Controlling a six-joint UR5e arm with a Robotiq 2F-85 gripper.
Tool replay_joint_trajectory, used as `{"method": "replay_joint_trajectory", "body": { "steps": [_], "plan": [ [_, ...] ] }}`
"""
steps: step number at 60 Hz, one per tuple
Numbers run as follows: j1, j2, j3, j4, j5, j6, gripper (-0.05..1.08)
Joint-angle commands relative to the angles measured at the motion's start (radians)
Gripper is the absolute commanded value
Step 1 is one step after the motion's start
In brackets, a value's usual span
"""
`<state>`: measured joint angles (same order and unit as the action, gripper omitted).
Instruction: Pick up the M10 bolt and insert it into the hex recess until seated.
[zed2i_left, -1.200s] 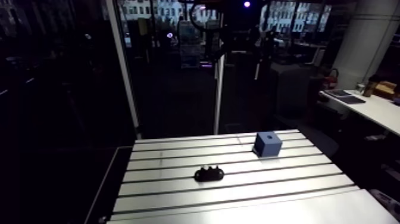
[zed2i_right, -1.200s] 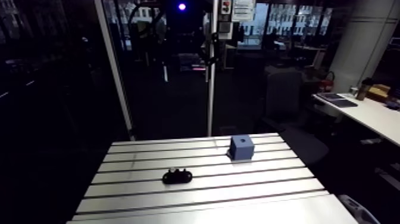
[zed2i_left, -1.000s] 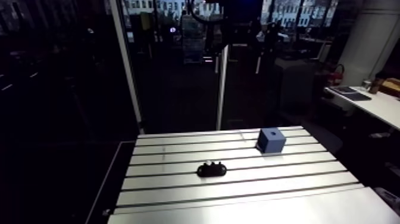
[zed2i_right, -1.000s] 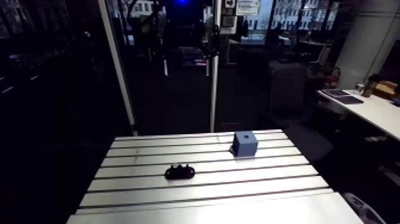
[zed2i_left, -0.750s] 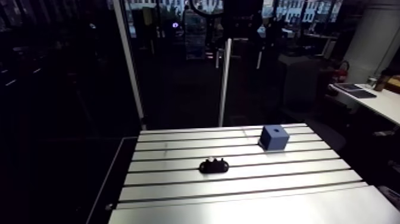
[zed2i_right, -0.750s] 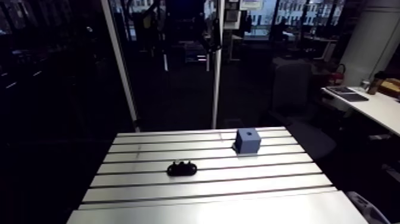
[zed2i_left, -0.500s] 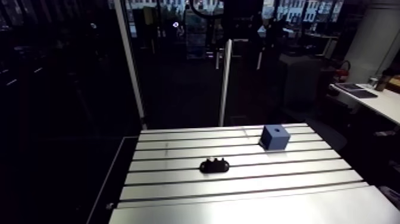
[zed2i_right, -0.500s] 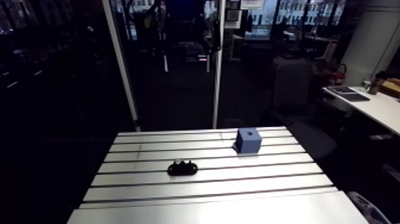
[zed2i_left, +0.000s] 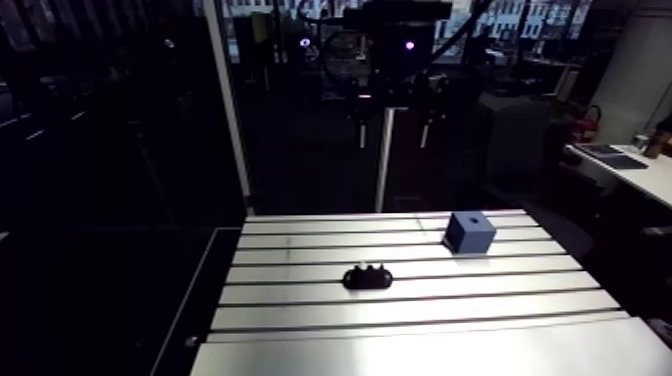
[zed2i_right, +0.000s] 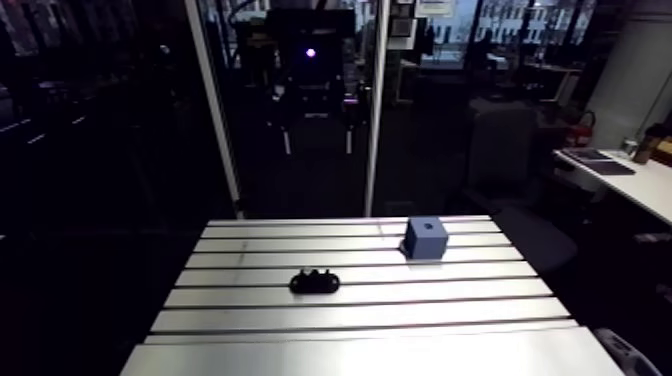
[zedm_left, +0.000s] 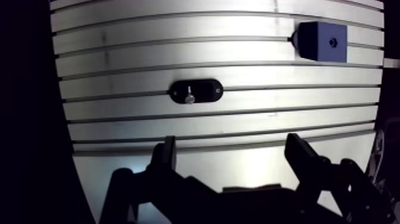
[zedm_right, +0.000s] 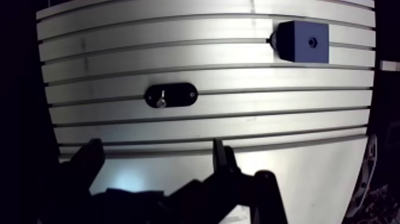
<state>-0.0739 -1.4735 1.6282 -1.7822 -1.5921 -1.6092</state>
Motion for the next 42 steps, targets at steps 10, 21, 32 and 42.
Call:
{"method": "replay_joint_trajectory", "body": {
  "steps": [10,21,32,42],
  "plan": [
    [0.016,0.015,0.178,-0.285,0.0,-0.057,0.01],
    [0.031,0.017,0.247,-0.408,0.004,-0.165,0.01],
    [0.033,0.032,0.272,-0.432,0.005,-0.178,0.01],
    [0.033,0.035,0.297,-0.458,0.014,-0.173,0.01]
  ]
}}
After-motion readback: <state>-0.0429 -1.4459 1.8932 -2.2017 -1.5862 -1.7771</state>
